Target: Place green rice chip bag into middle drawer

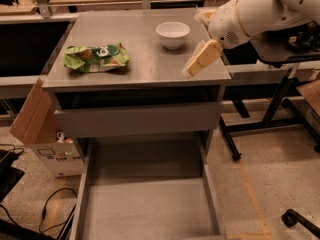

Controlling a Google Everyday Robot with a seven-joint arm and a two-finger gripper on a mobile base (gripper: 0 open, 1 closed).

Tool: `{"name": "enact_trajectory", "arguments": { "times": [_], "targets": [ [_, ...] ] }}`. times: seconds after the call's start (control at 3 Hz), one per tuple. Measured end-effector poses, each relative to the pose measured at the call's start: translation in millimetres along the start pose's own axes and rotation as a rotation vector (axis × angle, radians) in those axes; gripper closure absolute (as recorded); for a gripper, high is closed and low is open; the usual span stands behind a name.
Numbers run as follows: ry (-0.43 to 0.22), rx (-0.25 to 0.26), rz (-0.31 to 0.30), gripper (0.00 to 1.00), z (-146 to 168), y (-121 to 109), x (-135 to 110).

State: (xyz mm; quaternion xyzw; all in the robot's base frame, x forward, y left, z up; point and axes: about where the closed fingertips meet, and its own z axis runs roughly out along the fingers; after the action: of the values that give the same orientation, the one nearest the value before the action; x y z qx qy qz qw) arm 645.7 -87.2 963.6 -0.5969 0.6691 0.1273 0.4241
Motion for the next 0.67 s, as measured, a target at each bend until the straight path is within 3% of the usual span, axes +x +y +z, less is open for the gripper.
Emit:
{"name": "enact_trajectory", "arguments": {
  "times": [0.33,0.67],
  "targets": [
    [-0.002,-0.021,0.009,0.00,22.8,-4.5,-0.9],
    [-0.041,-0.053,0.020,0.00,82.4,-23.3,-10.7]
  ]
}}
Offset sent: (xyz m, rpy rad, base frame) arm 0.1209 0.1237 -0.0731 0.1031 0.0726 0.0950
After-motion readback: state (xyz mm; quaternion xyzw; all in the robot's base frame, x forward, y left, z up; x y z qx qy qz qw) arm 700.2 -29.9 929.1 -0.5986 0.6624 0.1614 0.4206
